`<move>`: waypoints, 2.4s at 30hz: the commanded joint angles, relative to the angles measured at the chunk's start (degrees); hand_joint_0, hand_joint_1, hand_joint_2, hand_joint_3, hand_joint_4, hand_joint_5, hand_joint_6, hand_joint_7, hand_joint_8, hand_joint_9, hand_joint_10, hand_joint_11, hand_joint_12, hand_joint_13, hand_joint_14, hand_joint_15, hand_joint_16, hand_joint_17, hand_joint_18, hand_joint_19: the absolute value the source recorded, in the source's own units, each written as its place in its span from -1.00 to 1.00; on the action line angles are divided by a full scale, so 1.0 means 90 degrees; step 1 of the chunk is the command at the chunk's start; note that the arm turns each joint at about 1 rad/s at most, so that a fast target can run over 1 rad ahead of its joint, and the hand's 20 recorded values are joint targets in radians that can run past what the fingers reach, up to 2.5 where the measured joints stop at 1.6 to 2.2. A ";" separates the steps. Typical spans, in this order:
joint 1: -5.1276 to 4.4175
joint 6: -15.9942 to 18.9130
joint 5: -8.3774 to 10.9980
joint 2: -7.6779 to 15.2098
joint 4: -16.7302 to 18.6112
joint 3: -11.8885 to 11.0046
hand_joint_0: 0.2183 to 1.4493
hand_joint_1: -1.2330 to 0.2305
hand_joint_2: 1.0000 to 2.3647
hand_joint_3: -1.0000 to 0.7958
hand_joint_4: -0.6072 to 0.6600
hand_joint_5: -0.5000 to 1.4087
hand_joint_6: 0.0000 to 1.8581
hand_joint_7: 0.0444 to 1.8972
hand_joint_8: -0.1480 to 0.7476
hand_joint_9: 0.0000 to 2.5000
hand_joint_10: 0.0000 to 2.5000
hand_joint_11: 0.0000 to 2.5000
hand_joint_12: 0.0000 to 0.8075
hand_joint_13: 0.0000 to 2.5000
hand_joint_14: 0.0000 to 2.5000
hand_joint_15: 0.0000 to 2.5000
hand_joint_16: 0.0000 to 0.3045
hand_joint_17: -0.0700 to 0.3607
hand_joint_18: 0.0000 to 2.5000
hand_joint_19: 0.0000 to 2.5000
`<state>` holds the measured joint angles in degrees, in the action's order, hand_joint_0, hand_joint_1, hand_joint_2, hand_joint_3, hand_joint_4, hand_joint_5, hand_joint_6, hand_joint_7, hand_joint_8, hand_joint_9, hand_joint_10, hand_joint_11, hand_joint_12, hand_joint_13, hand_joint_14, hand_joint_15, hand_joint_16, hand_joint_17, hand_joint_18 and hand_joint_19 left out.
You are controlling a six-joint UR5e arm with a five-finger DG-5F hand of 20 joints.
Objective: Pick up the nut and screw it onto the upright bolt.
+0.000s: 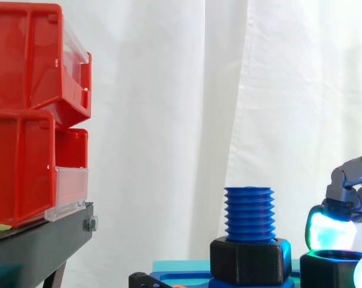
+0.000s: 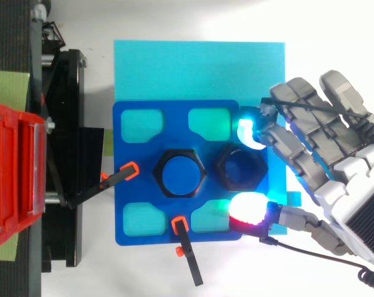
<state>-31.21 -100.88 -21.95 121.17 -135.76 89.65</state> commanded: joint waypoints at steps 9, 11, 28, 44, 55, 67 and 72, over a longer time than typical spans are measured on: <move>0.0049 0.0584 -0.0344 -0.0016 -0.0941 -0.0401 -0.41 -0.15 -1.00 -0.44 0.33 -0.62 -0.46 0.26 -0.11 -0.56 -1.00 -1.00 -0.26 -0.57 -1.00 -1.00 -0.79 -0.35 -0.78 -1.00; 0.0049 0.0671 -0.0364 -0.0026 -0.1156 -0.0449 -0.41 -0.15 -1.00 -0.44 0.33 -0.62 -0.46 0.26 -0.11 -0.56 -1.00 -1.00 -0.26 -0.57 -1.00 -1.00 -0.79 -0.35 -0.77 -1.00; 0.0128 0.1921 -0.0373 -0.0270 -0.3129 -0.0713 -0.43 -0.12 -1.00 -0.44 0.34 -0.62 -0.46 0.26 -0.10 -0.56 -1.00 -1.00 -0.26 -0.56 -1.00 -1.00 -0.79 -0.34 -0.75 -1.00; 0.0450 0.1697 -0.0930 -0.1188 -0.3910 -0.0967 -0.43 -0.12 -1.00 -0.44 0.34 -0.61 -0.46 0.26 -0.10 -0.56 -1.00 -1.00 -0.26 -0.56 -1.00 -1.00 -0.79 -0.34 -0.74 -1.00; 0.0928 0.0896 -0.2151 -0.0924 -0.2807 -0.1299 -0.44 -0.11 -1.00 -0.44 0.34 -0.61 -0.46 0.25 -0.10 -0.56 -1.00 -1.00 -0.26 -0.55 -1.00 -1.00 -0.79 -0.34 -0.74 -1.00; 0.1221 0.0603 -0.2805 -0.0280 -0.2084 -0.1436 -0.44 -0.11 -1.00 -0.44 0.35 -0.61 -0.46 0.24 -0.09 -0.56 -1.00 -1.00 -0.26 -0.54 -1.00 -1.00 -0.79 -0.34 -0.73 -1.00; 0.1212 0.0613 -0.2903 -0.0270 -0.2045 -0.1494 -0.44 -0.11 -1.00 -0.44 0.35 -0.61 -0.46 0.24 -0.09 -0.56 -1.00 -1.00 -0.26 -0.54 -1.00 -1.00 -0.79 -0.34 -0.72 -1.00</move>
<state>-20.20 -95.39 -47.59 118.48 -154.43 76.38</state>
